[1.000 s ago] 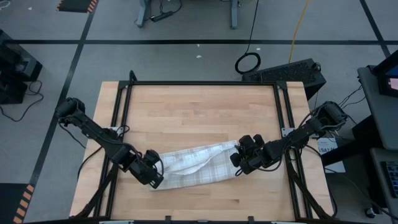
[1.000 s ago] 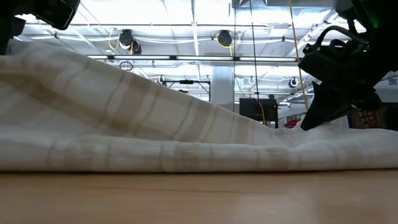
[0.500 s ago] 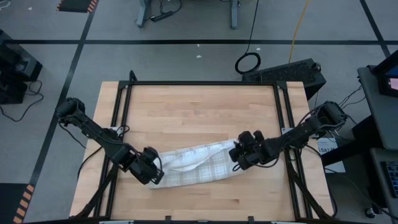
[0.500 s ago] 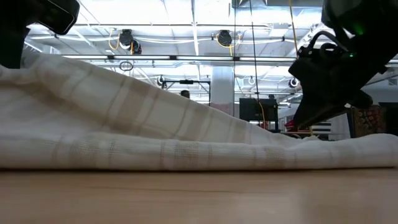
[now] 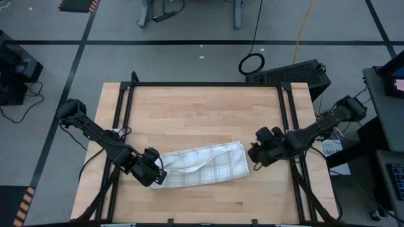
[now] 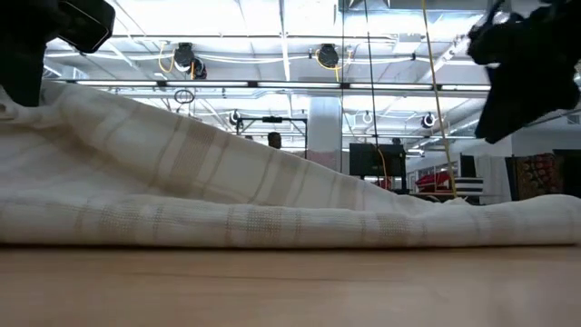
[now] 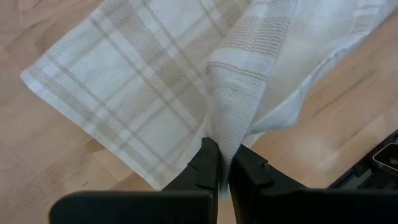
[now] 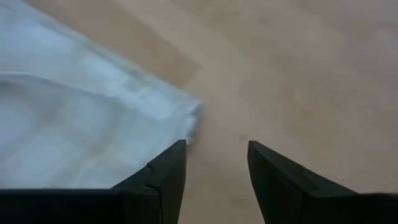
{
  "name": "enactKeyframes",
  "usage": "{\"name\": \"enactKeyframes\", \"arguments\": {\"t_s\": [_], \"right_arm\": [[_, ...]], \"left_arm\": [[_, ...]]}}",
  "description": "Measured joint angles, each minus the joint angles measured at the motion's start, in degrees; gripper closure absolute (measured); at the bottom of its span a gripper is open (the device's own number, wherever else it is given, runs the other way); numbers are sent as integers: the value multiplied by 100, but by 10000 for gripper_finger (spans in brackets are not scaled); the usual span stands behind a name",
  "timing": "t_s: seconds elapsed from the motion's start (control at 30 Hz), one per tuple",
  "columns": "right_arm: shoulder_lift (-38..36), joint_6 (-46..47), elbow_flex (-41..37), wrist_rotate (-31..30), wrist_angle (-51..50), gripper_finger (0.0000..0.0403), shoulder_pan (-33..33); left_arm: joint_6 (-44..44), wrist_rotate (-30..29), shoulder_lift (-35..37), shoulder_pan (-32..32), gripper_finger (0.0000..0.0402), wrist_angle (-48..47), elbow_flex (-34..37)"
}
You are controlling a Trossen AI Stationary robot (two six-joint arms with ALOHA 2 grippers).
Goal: Roll towel
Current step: Roll the white kitchen towel
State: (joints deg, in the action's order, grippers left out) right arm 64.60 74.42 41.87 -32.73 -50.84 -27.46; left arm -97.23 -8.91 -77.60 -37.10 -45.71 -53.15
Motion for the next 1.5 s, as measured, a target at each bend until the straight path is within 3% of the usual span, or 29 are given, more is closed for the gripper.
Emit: {"name": "enactKeyframes", "arguments": {"t_s": [0.17,0.3,0.47,0.67,0.77,0.97,1.23,1.33,1.5], "right_arm": [[-630,-256,-1305,677,2463,240,62],[-656,-93,-2183,1345,4058,240,442],[-680,18,-2394,1358,4125,240,898],[-568,-2164,-2394,1360,4501,250,1143],[-487,-2718,-2394,1433,4649,260,1230],[-197,-2908,-2389,1936,4670,266,1369],[271,-3054,-2389,1930,5126,273,1564],[495,-3051,-2387,1955,5402,297,1642],[571,-3018,-2387,2114,5500,386,1653]], "left_arm": [[4,-1,0,0,380,-32,0],[9,-15,0,0,380,-52,0],[12,-15,0,0,380,-39,0],[57,-17,0,0,380,-101,-2],[57,-17,0,0,380,-125,-2],[48,-37,0,0,380,-133,-2],[48,-59,0,0,380,-138,-2],[52,-63,0,0,380,-138,-2],[46,-63,0,0,380,-135,-2]]}}
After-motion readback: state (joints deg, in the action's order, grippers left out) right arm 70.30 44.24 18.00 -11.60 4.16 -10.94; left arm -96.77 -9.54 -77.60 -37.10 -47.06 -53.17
